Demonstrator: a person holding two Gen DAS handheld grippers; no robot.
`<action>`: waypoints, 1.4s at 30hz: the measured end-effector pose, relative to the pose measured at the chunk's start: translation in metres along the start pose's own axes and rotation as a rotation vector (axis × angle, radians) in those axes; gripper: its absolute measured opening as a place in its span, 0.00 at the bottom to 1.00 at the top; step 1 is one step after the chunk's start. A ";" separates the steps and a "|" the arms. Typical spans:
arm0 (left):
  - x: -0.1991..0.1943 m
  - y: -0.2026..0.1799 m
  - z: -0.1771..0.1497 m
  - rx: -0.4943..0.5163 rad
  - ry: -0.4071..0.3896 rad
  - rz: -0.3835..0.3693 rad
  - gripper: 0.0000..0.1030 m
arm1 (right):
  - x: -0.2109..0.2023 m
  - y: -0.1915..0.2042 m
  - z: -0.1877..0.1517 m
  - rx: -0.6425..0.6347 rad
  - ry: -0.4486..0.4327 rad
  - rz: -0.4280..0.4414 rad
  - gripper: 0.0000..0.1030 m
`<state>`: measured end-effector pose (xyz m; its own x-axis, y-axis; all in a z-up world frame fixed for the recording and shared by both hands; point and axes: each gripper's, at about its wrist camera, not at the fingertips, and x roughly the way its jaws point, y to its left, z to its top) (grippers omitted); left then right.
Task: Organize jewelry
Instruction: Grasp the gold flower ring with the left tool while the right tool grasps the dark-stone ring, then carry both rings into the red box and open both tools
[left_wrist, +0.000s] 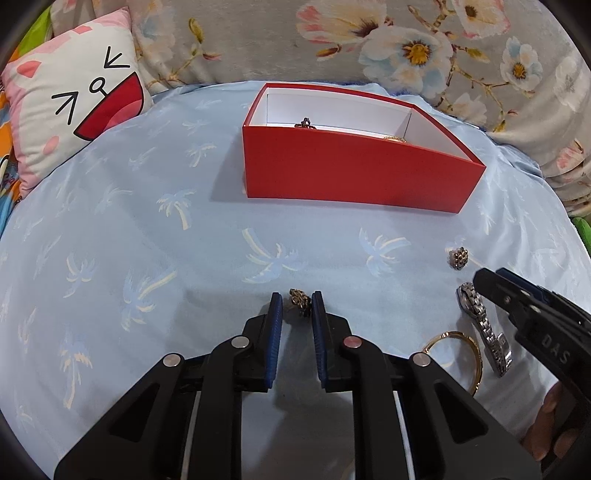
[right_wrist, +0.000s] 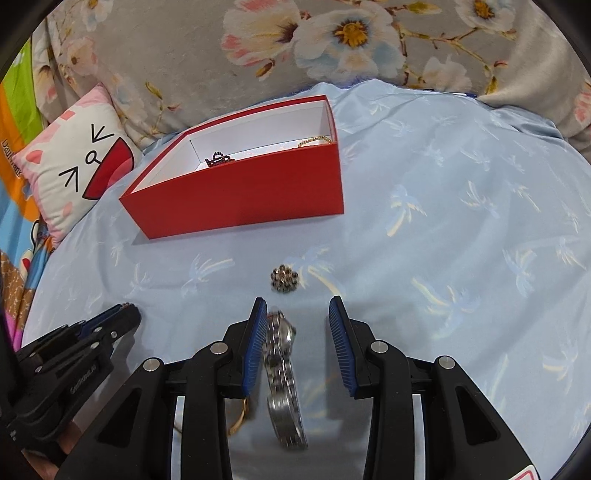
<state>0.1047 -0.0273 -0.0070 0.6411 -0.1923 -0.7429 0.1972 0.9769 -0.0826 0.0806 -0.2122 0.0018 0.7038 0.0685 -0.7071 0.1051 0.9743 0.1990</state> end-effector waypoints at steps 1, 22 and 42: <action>0.000 0.000 0.000 -0.001 0.001 0.002 0.14 | 0.004 0.002 0.003 -0.005 0.007 0.001 0.34; 0.003 0.012 0.004 -0.053 -0.002 -0.059 0.12 | 0.015 0.003 0.011 -0.003 0.015 -0.002 0.16; -0.026 0.010 -0.025 -0.037 -0.023 -0.064 0.12 | -0.035 0.002 -0.035 0.023 -0.043 0.055 0.16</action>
<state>0.0714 -0.0097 -0.0048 0.6448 -0.2562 -0.7201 0.2114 0.9652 -0.1540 0.0319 -0.2053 0.0031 0.7385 0.1124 -0.6648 0.0811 0.9640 0.2531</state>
